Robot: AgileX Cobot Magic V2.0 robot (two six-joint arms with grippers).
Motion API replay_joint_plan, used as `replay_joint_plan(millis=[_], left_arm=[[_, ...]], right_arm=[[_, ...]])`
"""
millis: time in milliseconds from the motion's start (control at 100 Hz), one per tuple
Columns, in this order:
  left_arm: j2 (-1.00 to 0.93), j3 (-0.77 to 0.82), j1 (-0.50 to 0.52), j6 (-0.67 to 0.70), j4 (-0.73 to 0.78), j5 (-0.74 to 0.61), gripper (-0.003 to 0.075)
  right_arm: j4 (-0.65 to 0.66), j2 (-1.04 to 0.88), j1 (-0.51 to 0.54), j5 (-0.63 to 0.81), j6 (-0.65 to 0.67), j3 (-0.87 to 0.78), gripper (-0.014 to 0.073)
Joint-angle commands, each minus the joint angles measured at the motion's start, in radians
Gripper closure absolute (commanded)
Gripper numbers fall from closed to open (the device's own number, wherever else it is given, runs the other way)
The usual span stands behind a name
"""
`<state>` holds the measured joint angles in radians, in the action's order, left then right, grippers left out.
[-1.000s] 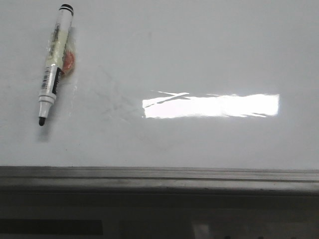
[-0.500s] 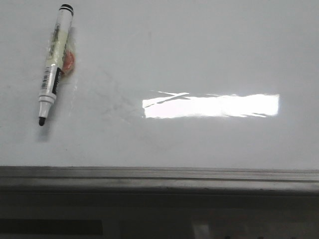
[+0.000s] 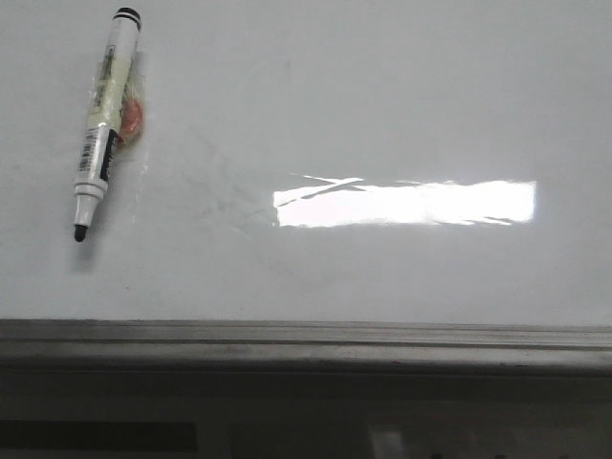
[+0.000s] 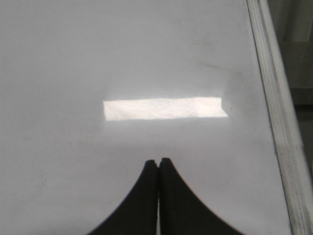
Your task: Write number 6 on whiteboard
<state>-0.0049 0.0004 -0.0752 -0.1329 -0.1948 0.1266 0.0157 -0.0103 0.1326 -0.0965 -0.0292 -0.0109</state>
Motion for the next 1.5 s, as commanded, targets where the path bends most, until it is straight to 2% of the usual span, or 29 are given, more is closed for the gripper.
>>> replay_joint_plan(millis=[0,170,610,870,940,1040,1180,1250,1400,1440,1490], left_arm=[[-0.03,0.024,0.004,0.005,-0.042,-0.127,0.0741],[-0.03,0.02,0.004,0.005,-0.042,-0.18,0.0741],[-0.017,-0.039,0.004,0.006,-0.042,-0.104,0.0741],[0.024,-0.067,0.004,0.006,-0.04,-0.104,0.0741],[0.029,-0.095,0.004,0.008,-0.046,-0.062,0.0741],[0.055,-0.177,0.004,0.008,-0.052,0.076,0.0741],[0.132,-0.294,0.004,0.001,-0.057,0.228,0.0734],[0.164,-0.321,0.004,-0.001,-0.065,0.214,0.0658],[0.205,-0.302,0.004,-0.001,-0.17,-0.009,0.0311],[0.216,-0.286,0.004,-0.001,-0.194,-0.079,0.0254],[0.226,-0.278,0.004,-0.001,-0.197,-0.113,0.0233]], right_arm=[[0.0,-0.016,0.006,0.074,0.002,-0.016,0.0657],[-0.061,-0.008,0.006,0.057,0.002,-0.009,0.0657],[-0.09,0.097,0.006,-0.023,0.002,0.06,0.0657],[-0.096,0.132,0.006,-0.034,0.002,0.081,0.0657],[-0.119,0.132,0.004,-0.028,0.002,0.084,0.0657],[-0.148,0.132,-0.007,-0.057,0.002,0.114,0.0657],[-0.148,0.132,-0.011,-0.191,0.002,0.19,0.0657],[-0.148,0.132,-0.011,-0.234,0.002,0.222,0.0657],[-0.148,0.132,-0.011,-0.231,0.002,0.24,0.0657],[-0.148,0.132,-0.011,-0.231,0.002,0.24,0.0657],[-0.148,0.132,-0.011,-0.227,0.002,0.24,0.0657]])
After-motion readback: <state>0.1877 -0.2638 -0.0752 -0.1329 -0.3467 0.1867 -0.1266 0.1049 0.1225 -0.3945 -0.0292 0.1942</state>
